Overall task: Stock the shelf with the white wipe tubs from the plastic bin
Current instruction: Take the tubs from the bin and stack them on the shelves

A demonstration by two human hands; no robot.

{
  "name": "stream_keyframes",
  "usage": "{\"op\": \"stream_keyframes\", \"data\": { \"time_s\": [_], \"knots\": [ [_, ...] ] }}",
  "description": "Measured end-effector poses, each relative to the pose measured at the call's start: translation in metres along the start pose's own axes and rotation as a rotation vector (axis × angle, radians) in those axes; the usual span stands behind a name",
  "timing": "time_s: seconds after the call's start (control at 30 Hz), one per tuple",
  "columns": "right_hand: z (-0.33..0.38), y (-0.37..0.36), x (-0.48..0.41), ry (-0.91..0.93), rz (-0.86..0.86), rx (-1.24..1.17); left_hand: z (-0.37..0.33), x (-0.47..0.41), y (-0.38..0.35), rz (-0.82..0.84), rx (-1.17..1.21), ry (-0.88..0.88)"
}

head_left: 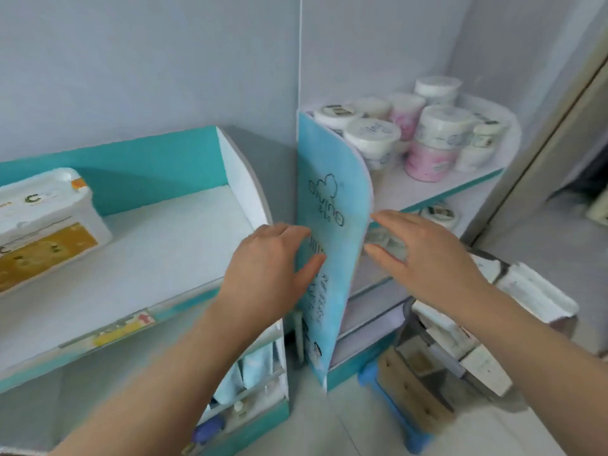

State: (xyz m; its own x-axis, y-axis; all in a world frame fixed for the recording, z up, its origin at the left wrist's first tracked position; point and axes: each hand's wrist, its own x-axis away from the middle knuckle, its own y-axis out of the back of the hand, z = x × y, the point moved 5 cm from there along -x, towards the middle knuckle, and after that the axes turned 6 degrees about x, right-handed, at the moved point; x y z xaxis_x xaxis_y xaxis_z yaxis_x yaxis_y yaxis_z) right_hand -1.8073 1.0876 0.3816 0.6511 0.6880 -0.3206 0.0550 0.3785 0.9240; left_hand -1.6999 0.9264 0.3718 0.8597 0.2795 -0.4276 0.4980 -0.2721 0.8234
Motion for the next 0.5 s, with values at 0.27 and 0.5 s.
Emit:
{"op": "stream_keyframes", "data": {
  "time_s": [0.27,0.5],
  "knots": [
    [-0.202,0.004,0.081,-0.406,0.086,0.078,-0.119,-0.045,-0.162,0.283,0.162,-0.095],
    [-0.355,-0.027,0.125,-0.621,0.247,0.026,-0.182,-0.076,-0.305,0.509,0.134,-0.019]
  ]
}}
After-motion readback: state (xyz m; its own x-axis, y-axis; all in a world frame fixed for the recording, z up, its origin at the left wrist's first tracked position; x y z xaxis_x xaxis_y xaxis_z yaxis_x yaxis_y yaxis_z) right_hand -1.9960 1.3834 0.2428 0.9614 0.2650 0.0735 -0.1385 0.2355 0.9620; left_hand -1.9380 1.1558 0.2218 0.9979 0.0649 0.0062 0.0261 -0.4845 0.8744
